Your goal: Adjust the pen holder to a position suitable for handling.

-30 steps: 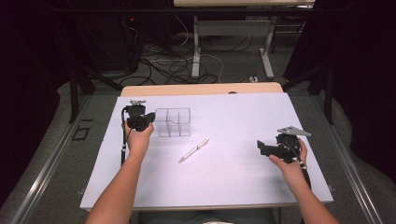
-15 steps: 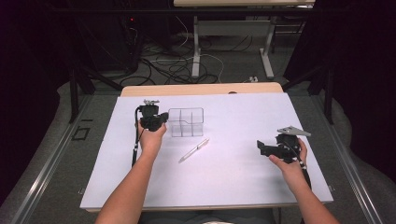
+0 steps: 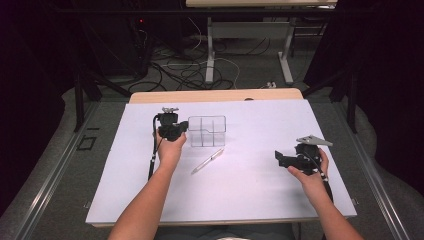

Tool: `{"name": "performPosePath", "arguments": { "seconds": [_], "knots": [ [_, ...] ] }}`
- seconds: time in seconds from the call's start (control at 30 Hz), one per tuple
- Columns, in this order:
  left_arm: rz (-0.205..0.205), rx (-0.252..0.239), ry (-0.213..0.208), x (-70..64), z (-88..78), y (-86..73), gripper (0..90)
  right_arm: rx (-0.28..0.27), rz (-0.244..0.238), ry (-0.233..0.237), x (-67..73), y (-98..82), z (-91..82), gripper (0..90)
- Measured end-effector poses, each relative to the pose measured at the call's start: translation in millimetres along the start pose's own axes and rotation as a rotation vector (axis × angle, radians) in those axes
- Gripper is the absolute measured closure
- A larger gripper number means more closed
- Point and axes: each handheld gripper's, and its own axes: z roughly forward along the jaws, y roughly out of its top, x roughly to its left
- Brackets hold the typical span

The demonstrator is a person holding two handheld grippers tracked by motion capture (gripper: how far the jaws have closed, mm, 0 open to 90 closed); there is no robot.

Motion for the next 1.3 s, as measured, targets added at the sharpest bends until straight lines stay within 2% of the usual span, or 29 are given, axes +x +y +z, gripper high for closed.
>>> {"name": "performPosePath", "arguments": {
  "seconds": [0.73, 0.97, 1.3],
  "knots": [
    [0.007, 0.003, -0.046, -22.8, 8.8, -1.6, 90.0, 0.003, -0.004, 0.004, 0.2, -0.2, 0.7, 5.9],
    [0.002, 0.004, -0.057, -24.6, 10.1, -1.5, 90.0, 0.007, -0.003, 0.007, 1.1, -0.4, 1.1, 5.9],
    [0.020, -0.003, -0.059, -22.5, 8.3, -1.8, 86.8, 0.001, -0.004, 0.002, -0.1, -0.6, 0.6, 5.9]
  ]
}}
